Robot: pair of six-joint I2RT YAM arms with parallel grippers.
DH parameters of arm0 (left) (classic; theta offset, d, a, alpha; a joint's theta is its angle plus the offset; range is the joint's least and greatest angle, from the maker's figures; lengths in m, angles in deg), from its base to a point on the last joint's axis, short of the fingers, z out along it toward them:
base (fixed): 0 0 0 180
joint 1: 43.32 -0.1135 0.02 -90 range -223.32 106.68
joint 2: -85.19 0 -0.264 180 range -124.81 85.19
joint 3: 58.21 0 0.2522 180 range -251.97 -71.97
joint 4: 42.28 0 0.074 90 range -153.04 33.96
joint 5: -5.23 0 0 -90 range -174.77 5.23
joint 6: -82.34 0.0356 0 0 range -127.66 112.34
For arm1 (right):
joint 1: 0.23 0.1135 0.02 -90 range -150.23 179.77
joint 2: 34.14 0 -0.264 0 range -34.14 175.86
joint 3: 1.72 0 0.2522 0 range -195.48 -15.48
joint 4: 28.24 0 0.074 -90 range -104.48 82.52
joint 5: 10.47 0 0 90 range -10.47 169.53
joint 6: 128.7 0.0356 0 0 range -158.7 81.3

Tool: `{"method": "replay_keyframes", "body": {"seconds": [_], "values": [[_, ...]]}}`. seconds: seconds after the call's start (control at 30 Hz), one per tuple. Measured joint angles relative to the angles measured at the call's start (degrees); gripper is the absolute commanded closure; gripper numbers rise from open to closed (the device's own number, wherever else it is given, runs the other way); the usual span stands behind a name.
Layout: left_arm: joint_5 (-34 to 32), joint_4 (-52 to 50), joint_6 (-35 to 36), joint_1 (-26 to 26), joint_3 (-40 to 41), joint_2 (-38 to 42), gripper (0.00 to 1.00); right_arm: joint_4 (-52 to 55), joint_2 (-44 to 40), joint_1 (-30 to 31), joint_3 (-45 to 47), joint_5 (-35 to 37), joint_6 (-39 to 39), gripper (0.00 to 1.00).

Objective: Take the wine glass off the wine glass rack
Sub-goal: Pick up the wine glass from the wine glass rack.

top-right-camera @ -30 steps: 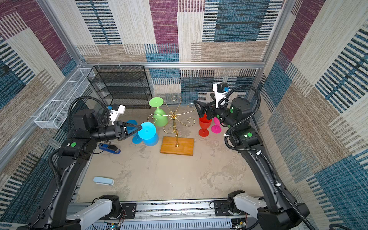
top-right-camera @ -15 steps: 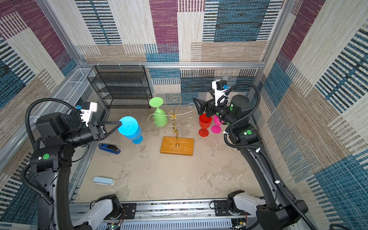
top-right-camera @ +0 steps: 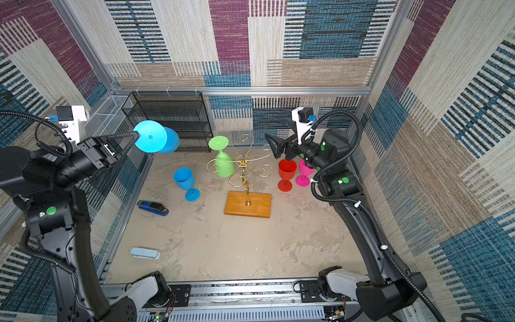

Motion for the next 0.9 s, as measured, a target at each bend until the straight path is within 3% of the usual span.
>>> {"method": "replay_keyframes", "body": {"seconds": [0.13, 0.27, 0.67, 0.9], "values": [[-1.9, 8.9, -10.1, 1.7, 0.9, -2.4, 1.00, -1.3, 2.0, 5.1, -2.8, -1.0, -3.3, 0.00], [-3.6, 15.3, -14.0, 4.3, 0.1, -2.7, 1.00, -3.3, 3.5, 11.2, -4.2, -2.1, -7.9, 0.01], [-8.8, 18.3, -14.8, 20.5, -0.1, -7.8, 1.00, -11.9, 12.5, 17.9, -9.4, -5.1, -14.2, 0.01], [-10.5, 18.1, -14.4, 23.5, -0.8, -9.2, 1.00, -12.5, 19.5, 19.4, -16.9, -5.8, -15.4, 0.01]]}}
